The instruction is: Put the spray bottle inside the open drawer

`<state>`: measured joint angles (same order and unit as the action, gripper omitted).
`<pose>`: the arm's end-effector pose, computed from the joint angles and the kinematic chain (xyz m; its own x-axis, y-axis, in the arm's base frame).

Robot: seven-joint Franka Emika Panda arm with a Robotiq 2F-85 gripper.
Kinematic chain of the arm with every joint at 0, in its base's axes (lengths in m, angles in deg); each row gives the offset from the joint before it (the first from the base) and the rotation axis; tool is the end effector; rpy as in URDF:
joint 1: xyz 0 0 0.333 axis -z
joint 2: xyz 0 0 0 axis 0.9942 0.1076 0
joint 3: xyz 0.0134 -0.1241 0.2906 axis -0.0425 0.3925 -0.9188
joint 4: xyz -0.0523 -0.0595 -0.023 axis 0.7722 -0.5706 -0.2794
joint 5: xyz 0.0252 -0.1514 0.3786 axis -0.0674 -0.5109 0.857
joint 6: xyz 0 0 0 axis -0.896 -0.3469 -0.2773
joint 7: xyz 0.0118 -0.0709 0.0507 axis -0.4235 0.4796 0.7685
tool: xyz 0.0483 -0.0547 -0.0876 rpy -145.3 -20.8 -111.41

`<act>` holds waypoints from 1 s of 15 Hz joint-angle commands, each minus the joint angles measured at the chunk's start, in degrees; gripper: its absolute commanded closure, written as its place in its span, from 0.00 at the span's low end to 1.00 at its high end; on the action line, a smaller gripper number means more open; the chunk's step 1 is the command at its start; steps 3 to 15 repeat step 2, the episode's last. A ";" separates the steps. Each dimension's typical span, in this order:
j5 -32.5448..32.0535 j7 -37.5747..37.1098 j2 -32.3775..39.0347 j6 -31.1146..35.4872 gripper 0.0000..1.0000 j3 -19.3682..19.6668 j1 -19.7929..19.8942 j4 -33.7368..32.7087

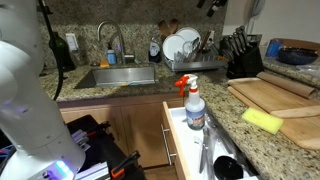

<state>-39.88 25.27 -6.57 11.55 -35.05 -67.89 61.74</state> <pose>0.5949 -0.2066 0.5878 0.8822 -0.4070 -0.2369 -0.4690 -0.8045 -0.3643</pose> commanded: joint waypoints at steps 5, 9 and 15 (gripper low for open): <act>1.31 0.32 -1.41 -0.02 0.00 0.03 0.36 -2.40; 1.31 0.32 -1.41 -0.02 0.00 0.03 0.36 -2.40; 1.31 0.32 -1.41 -0.02 0.00 0.03 0.36 -2.40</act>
